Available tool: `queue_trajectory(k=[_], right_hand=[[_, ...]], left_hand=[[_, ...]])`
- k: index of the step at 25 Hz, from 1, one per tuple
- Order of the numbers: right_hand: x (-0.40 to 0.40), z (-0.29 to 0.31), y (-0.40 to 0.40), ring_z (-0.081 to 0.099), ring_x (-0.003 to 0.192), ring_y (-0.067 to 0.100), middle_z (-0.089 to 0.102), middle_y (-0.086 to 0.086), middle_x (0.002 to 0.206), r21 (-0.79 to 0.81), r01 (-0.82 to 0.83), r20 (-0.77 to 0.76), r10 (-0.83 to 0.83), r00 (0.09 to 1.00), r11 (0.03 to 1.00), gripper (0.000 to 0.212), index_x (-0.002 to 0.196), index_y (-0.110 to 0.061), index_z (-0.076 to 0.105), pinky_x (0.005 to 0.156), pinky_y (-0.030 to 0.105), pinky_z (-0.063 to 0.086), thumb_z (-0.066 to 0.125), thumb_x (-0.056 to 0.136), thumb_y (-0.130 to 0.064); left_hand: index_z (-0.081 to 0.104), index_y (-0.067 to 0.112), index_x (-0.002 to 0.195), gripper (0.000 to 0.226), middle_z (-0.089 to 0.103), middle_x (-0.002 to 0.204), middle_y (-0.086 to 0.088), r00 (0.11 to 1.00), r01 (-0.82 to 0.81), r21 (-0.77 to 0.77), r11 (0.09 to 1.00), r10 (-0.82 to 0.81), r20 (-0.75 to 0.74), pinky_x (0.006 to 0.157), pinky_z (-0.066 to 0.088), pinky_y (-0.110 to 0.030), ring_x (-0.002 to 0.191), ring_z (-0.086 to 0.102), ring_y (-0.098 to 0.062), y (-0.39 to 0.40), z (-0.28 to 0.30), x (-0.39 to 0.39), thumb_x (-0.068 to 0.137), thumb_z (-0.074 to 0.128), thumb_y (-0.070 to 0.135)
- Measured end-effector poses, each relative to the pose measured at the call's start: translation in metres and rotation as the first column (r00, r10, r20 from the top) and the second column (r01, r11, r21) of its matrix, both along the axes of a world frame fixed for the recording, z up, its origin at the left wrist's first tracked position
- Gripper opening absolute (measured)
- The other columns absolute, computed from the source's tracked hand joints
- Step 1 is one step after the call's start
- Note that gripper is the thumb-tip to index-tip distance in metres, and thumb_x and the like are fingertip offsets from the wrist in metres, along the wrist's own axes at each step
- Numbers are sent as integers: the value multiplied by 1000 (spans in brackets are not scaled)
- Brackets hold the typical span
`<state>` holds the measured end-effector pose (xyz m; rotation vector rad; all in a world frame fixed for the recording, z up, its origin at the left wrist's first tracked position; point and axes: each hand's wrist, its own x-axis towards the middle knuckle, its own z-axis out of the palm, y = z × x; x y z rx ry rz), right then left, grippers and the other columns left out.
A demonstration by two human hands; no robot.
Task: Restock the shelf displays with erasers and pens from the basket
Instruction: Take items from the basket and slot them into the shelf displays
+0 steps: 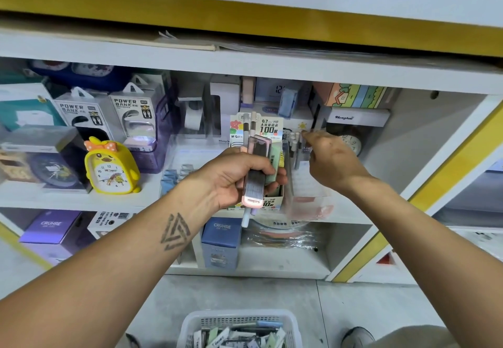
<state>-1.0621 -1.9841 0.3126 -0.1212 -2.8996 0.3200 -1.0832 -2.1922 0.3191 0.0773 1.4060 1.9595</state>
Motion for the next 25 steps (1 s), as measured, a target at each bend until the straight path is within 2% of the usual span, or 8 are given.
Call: queue_trajectory(k=[3,5,7,10,12,15,21,25], right_hand=[[3,8,-7,52,129,32,54,16,142,-37,-13,-60,11,998,999,52,146,-12,45,105,42,46,45,95,-2],[6,18,-21,67,97,24,71,10,111,-321,-23,-104,-11,994,947,27,124,-18,63,83,40,55,53,100,-24],[10,27,-36,67,73,19,73,6,83,-607,-3,-14,-7,1000,795,22,99,-19,72,67,40,55,65,94,-40],[13,29,-48,62,65,17,70,7,73,-723,22,60,31,998,691,16,93,-10,73,57,33,48,75,89,-26],[12,31,-49,59,59,18,68,11,72,-833,24,53,37,998,553,12,96,0,69,52,27,46,73,89,-7],[11,39,-51,62,55,18,71,13,71,-898,9,27,35,999,439,12,99,6,64,49,23,48,69,89,3],[6,34,-70,68,59,18,69,9,66,-842,-123,-82,101,992,525,13,100,-4,68,57,23,55,69,89,3],[-4,23,-91,72,68,24,69,8,71,-684,-228,-114,208,972,693,17,88,-18,65,69,38,61,69,90,-1]], left_hand=[[60,-16,113,35,71,90,-27,1000,12,-3,1000,-12,9,56,58,-31,78,73,-34,1,-1,1,78,58,-18],[62,-13,110,33,71,89,-27,1000,12,-6,1000,-12,-1,57,58,-31,77,73,-34,1,-1,1,78,58,-18],[64,-10,107,32,71,89,-27,1000,15,-6,1000,-15,-23,58,58,-33,78,73,-35,0,0,1,77,58,-18],[65,-8,108,33,71,98,-28,999,35,4,999,-35,-22,61,59,-36,85,73,-37,-5,0,0,76,58,-18],[65,-8,109,33,70,103,-28,999,42,11,999,-42,4,66,60,-40,90,72,-38,-12,0,-2,78,57,-16],[67,-4,91,16,72,90,-24,996,-33,20,999,32,78,66,61,-43,76,73,-31,-28,5,-10,81,57,-12],[61,4,84,12,63,62,-10,966,-242,-67,968,247,71,50,55,-26,51,62,-17,-73,14,-29,79,72,0],[58,9,83,20,56,62,-7,938,-332,-70,941,337,82,45,52,-24,46,56,-16,-98,14,-37,79,77,11]])
